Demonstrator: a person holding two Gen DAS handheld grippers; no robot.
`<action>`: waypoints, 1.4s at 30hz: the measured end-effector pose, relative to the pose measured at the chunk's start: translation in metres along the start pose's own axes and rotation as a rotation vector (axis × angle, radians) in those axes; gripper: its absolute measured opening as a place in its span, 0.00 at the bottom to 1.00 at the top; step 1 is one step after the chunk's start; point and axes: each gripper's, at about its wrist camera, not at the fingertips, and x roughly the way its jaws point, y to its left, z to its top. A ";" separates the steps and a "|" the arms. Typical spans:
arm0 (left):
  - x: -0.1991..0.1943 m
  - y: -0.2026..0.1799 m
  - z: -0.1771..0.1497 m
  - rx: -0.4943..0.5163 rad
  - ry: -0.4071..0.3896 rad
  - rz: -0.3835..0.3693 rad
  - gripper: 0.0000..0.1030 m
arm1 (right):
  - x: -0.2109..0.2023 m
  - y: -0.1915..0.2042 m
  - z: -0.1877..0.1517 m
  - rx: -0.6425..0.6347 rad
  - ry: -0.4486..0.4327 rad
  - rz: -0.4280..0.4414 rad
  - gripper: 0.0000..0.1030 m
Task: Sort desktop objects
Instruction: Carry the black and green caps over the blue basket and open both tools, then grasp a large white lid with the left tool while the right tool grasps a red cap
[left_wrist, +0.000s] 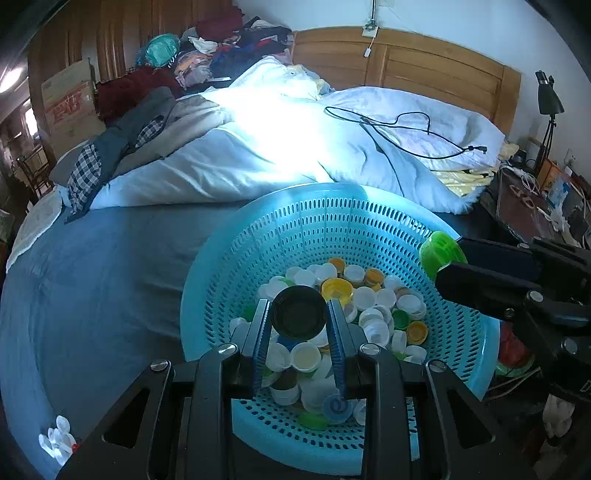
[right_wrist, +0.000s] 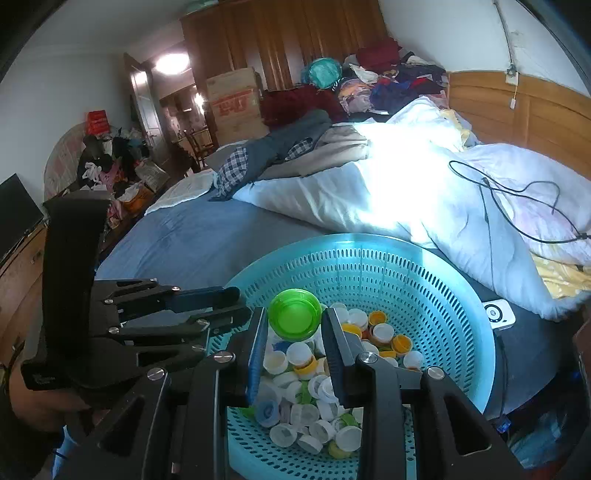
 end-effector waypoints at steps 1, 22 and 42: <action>0.000 -0.001 0.000 0.001 0.000 0.002 0.24 | 0.000 0.000 0.000 0.002 0.001 0.001 0.32; 0.004 -0.004 0.004 -0.008 -0.007 -0.011 0.24 | 0.005 -0.004 -0.002 0.009 0.014 -0.004 0.32; 0.003 0.012 -0.003 -0.074 -0.027 0.012 0.55 | 0.007 -0.003 -0.005 0.011 0.012 -0.026 0.59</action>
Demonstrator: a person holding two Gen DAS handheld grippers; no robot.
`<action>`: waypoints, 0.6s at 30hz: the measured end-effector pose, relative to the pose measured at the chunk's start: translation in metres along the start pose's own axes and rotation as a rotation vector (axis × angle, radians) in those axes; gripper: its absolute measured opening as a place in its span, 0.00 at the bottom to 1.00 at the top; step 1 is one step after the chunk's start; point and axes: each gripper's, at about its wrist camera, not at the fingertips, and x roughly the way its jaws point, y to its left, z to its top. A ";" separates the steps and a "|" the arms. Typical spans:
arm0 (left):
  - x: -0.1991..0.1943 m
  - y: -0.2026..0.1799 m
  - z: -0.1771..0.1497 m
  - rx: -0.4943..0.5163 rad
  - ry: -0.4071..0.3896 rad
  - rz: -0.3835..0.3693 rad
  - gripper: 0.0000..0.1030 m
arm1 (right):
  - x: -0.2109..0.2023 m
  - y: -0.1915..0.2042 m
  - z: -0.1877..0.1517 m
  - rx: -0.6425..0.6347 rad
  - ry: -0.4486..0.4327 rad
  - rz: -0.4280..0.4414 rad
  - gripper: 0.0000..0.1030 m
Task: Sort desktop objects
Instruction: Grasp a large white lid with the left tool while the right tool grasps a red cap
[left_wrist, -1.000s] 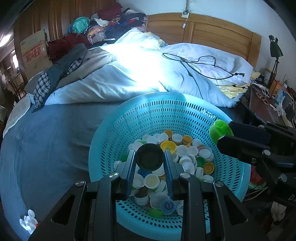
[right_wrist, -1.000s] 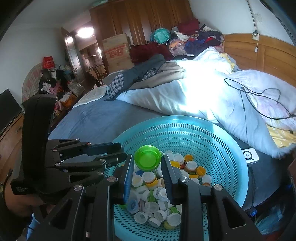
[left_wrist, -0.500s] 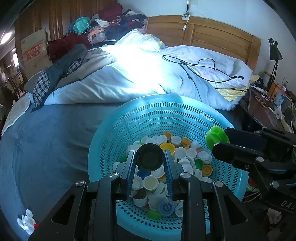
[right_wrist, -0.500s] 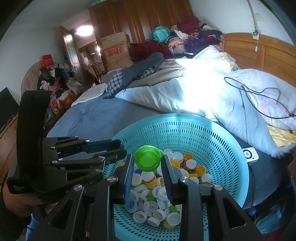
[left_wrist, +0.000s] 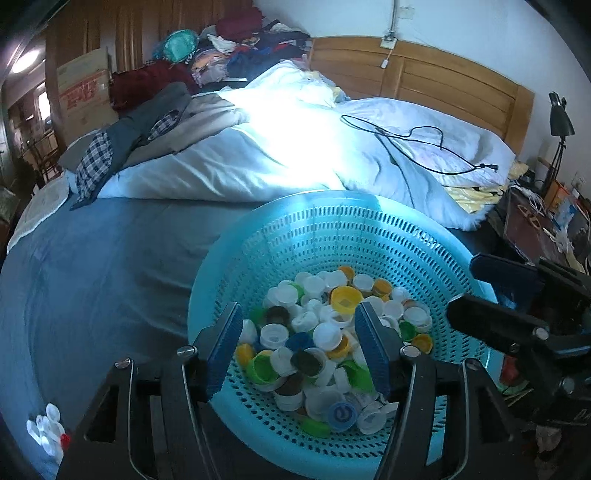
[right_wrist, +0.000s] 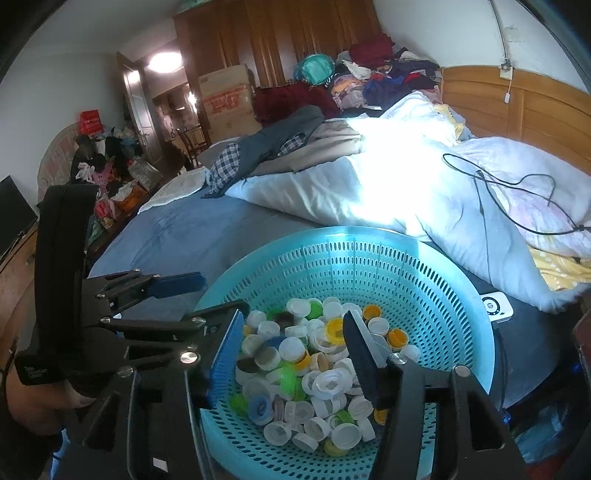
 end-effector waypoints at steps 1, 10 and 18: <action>-0.001 0.004 -0.002 -0.003 0.000 0.006 0.55 | 0.001 0.001 0.000 -0.001 0.002 0.000 0.59; -0.026 0.129 -0.085 -0.175 -0.037 0.206 0.58 | 0.022 0.049 -0.019 -0.093 0.071 0.105 0.65; -0.070 0.345 -0.212 -0.528 0.027 0.613 0.59 | 0.053 0.106 -0.042 -0.201 0.156 0.191 0.69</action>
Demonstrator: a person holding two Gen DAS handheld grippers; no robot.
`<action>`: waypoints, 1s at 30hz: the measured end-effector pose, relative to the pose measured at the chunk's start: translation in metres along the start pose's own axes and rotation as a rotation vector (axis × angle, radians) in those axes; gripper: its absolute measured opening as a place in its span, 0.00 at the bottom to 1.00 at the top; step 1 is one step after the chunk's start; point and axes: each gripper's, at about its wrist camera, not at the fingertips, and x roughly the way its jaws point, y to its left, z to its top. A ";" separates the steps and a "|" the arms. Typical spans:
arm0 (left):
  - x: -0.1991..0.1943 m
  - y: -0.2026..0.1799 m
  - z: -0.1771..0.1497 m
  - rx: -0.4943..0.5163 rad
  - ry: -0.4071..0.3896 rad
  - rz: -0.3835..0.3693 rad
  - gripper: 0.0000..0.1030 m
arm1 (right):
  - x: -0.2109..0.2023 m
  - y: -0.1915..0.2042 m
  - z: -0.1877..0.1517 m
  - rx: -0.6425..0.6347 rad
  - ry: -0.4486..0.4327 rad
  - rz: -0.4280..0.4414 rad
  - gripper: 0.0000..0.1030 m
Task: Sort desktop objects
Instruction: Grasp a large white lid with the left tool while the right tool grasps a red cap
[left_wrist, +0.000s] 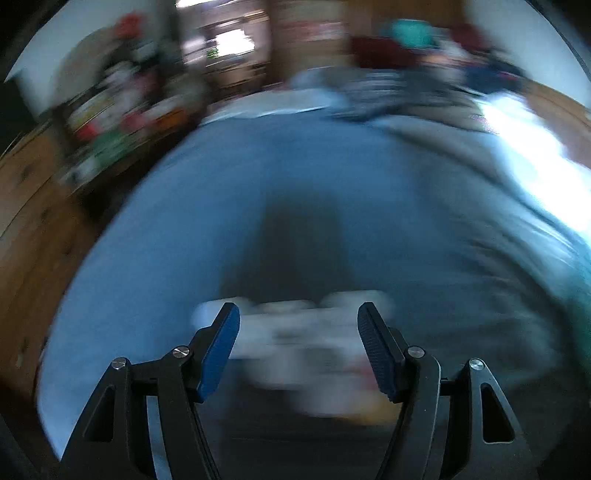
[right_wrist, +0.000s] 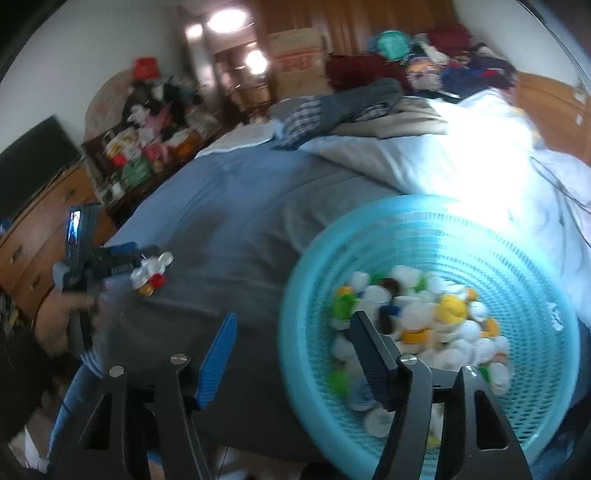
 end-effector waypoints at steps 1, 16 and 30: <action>0.011 0.027 -0.002 -0.047 0.012 0.059 0.59 | 0.005 0.004 -0.001 -0.007 0.012 0.005 0.69; 0.055 -0.015 -0.011 0.202 -0.008 0.245 0.63 | 0.024 0.029 -0.016 -0.052 0.105 -0.009 0.72; 0.021 -0.094 -0.022 0.356 -0.084 -0.043 0.71 | 0.027 0.036 -0.022 -0.056 0.112 0.001 0.75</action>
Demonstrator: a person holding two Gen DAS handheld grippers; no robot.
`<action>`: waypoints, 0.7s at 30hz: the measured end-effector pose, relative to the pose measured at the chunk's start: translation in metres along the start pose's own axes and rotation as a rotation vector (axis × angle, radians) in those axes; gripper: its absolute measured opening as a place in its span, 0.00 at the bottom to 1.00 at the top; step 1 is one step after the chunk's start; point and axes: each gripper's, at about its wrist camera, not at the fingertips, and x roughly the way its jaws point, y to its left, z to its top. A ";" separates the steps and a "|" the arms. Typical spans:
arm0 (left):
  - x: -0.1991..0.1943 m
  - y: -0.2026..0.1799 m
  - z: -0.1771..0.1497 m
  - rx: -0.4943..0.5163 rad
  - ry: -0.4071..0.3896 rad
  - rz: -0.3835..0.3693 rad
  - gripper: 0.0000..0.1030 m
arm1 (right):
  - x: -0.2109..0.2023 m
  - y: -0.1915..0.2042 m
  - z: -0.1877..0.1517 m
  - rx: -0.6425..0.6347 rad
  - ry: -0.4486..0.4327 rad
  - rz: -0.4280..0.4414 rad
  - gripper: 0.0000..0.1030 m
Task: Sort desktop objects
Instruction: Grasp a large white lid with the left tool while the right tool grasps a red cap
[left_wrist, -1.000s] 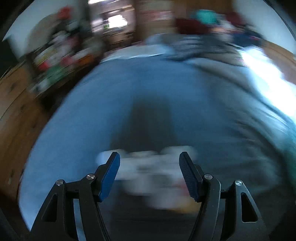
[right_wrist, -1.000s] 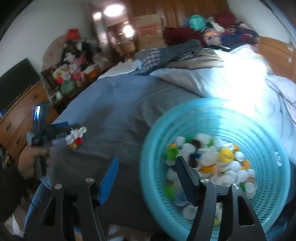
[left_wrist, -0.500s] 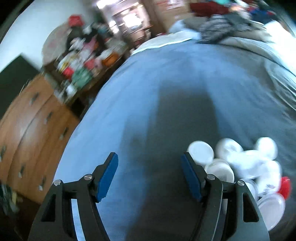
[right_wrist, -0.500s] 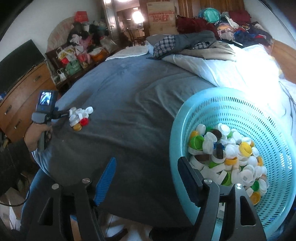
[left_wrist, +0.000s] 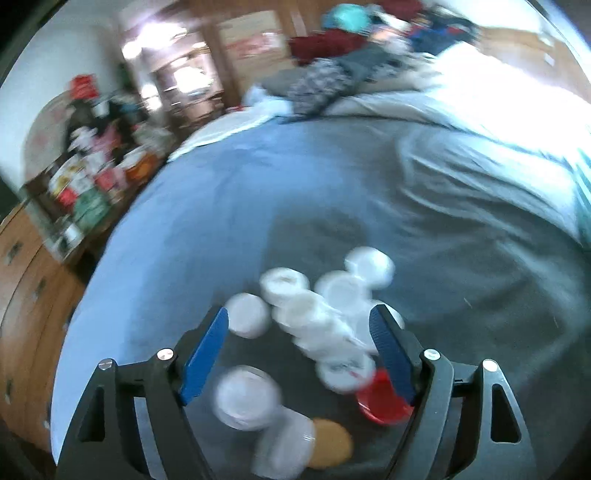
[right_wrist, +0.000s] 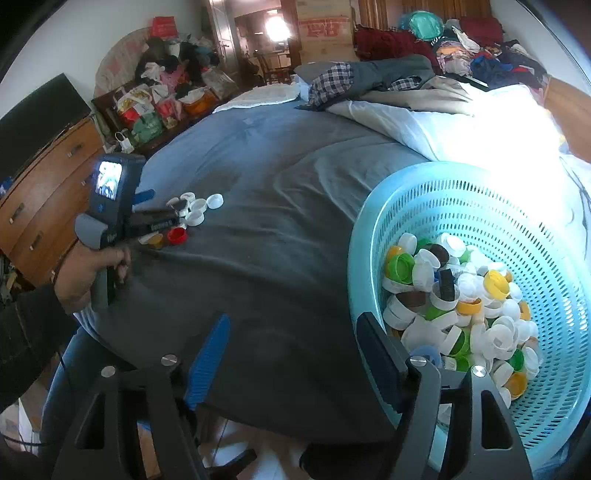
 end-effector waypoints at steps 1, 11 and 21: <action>-0.002 -0.007 -0.001 0.032 -0.001 -0.026 0.71 | 0.000 0.001 0.000 -0.001 -0.002 0.000 0.75; -0.038 0.026 -0.032 -0.087 -0.016 -0.160 0.71 | 0.003 0.005 -0.001 -0.002 -0.013 0.005 0.80; -0.044 0.125 -0.075 -0.474 0.012 -0.057 0.72 | 0.016 0.026 0.001 -0.041 0.002 0.050 0.80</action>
